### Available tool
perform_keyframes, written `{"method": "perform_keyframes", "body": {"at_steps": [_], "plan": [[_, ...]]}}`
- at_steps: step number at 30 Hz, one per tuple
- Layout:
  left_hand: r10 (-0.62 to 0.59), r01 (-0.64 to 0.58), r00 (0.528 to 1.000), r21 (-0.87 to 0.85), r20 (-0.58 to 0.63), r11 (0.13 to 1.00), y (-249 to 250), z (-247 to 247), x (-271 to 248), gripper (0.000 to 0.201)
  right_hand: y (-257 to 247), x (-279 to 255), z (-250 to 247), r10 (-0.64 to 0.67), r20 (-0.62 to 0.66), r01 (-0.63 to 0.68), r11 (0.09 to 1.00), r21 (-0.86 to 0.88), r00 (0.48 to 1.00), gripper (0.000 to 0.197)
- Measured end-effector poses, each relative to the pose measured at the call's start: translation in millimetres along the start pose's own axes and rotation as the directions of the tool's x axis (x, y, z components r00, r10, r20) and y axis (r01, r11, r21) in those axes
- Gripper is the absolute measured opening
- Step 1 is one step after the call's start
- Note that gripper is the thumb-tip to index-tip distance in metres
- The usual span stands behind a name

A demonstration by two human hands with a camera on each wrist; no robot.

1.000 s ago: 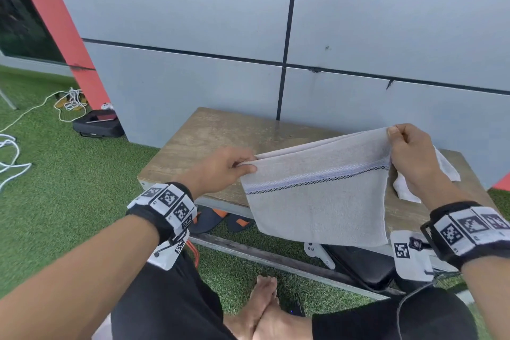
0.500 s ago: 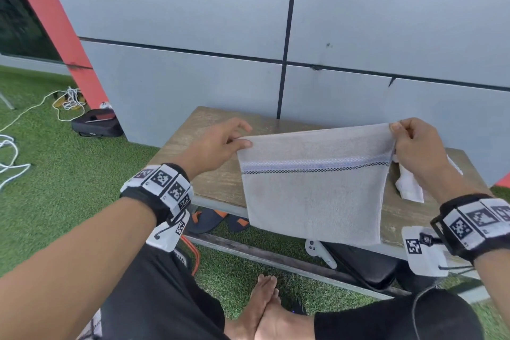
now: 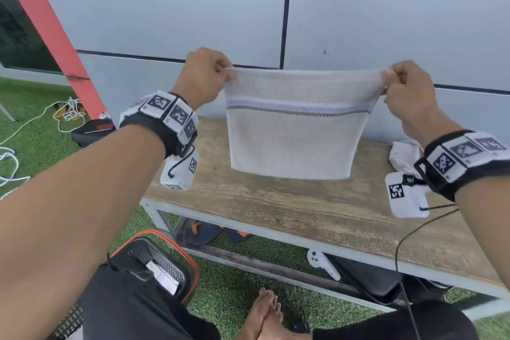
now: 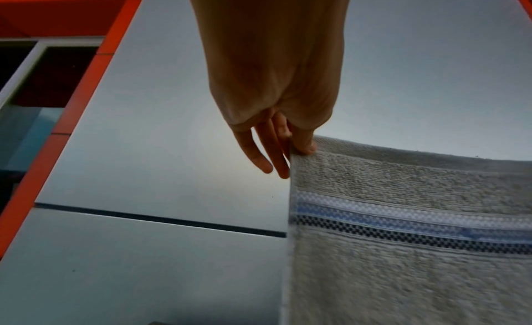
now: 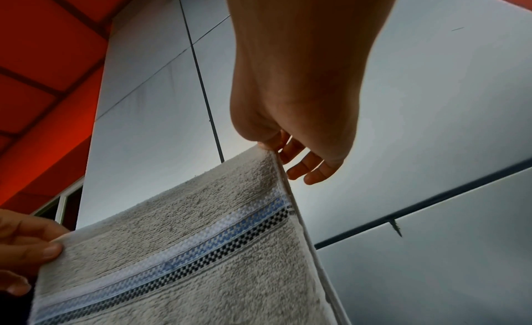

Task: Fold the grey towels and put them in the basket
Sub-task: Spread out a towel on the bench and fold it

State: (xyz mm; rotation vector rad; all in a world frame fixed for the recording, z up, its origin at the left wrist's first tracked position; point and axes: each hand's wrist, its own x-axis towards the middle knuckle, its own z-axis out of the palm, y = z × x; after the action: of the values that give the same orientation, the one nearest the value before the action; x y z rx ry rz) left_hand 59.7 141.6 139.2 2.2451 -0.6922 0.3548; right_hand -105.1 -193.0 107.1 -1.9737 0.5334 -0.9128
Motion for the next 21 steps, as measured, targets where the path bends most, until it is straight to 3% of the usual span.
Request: {"method": "perform_keyframes", "body": {"at_steps": [3,5,7,9,12,14,16,17,19,21], "plan": [[0.021,-0.03,0.993,-0.075,-0.112,0.997,-4,-1,0,0.005,-7,2,1,-0.068,-0.024,0.07,0.993,0.098,0.997,0.015],[0.032,-0.046,0.995,-0.148,-0.1,0.988,-14,4,-16,0.005,4,-9,0,-0.091,0.001,0.09,0.988,0.126,0.996,0.017],[0.011,-0.007,1.0,-0.207,0.019,0.978,-34,16,-41,0.012,26,-28,-1,-0.078,0.088,0.068,0.991,0.115,0.993,0.016],[-0.051,0.089,0.979,-0.185,0.199,0.979,-58,29,-71,0.015,56,-53,-3,-0.032,0.223,0.042,0.998,-0.037,0.974,0.014],[-0.162,0.186,0.866,-0.006,0.473,0.982,-87,41,-112,0.009,95,-99,-7,0.073,0.476,0.053,0.968,-0.247,0.877,0.015],[-0.21,0.206,0.736,0.082,0.644,0.975,-98,46,-133,0.011,109,-128,-10,0.155,0.602,0.044,0.952,-0.303,0.783,0.017],[-0.203,0.292,0.577,0.032,0.791,0.956,-104,52,-148,0.009,120,-146,-12,0.246,0.681,-0.016,0.946,-0.325,0.69,0.019],[-0.19,0.323,0.519,0.015,0.833,0.946,-107,54,-152,0.009,125,-150,-13,0.276,0.702,-0.047,0.944,-0.327,0.657,0.019],[-0.188,0.349,0.464,0.016,0.866,0.937,-109,56,-156,0.013,130,-157,-13,0.312,0.717,-0.102,0.941,-0.322,0.624,0.019],[-0.211,0.36,0.468,0.033,0.858,0.932,-112,60,-155,0.016,132,-159,-13,0.334,0.71,-0.176,0.941,-0.29,0.62,0.019]]}}
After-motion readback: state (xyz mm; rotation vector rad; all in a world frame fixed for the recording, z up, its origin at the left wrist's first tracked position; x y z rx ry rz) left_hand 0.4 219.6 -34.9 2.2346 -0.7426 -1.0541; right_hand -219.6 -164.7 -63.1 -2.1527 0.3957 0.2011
